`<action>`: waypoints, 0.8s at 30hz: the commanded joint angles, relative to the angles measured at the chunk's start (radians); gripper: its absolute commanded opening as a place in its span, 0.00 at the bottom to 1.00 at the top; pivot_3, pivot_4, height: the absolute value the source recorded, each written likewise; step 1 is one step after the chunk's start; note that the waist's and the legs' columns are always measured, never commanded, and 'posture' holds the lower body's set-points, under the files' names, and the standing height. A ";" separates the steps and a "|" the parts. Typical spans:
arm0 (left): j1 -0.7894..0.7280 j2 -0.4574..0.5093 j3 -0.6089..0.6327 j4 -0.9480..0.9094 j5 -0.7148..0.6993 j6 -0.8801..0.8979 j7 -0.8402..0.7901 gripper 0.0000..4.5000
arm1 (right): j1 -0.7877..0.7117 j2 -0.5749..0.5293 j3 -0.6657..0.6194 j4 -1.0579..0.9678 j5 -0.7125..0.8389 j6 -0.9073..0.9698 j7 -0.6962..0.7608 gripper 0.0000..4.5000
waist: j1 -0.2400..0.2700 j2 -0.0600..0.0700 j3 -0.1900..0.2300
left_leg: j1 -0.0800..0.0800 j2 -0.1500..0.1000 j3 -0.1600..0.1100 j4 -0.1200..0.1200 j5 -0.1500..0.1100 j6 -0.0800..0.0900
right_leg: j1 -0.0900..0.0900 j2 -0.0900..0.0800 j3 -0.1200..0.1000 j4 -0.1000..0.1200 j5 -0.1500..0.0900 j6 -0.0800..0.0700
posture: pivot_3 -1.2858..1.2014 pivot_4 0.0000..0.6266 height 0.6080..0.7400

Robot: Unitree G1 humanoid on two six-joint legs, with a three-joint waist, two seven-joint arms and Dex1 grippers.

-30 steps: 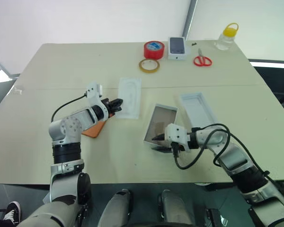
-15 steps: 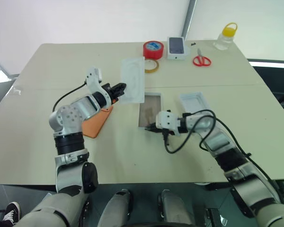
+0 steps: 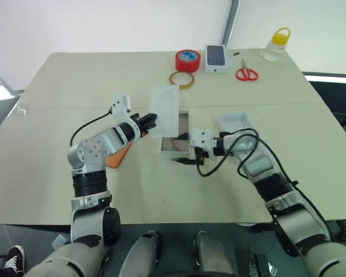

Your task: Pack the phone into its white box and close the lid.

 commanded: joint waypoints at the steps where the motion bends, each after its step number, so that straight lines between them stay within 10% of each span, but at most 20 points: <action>1: -0.001 -0.009 -0.017 -0.026 0.000 -0.030 -0.002 0.00 | 0.035 -0.078 -0.058 -0.054 0.022 -0.009 0.028 0.76 | 0.002 0.000 0.000 | 0.000 0.000 0.000 0.000 0.000 0.000 | 0.000 0.000 0.000 0.000 0.000 0.000 | 0.52 0.24 1.00; 15: 0.026 -0.032 -0.108 0.024 0.045 -0.057 -0.042 0.00 | 0.032 -0.074 -0.119 -0.003 -0.010 -0.087 -0.121 0.76 | 0.000 0.000 0.000 | 0.000 0.000 0.001 0.000 0.000 0.000 | -0.001 0.000 0.001 0.001 0.000 0.000 | 0.52 0.24 1.00; 24: 0.029 -0.025 -0.138 -0.001 0.064 -0.060 -0.048 0.86 | -0.011 -0.061 -0.136 0.038 0.000 -0.092 -0.156 0.77 | -0.003 0.000 0.000 | 0.000 0.001 0.001 0.000 0.000 0.000 | 0.000 0.000 0.001 0.001 0.000 0.000 | 0.52 0.24 1.00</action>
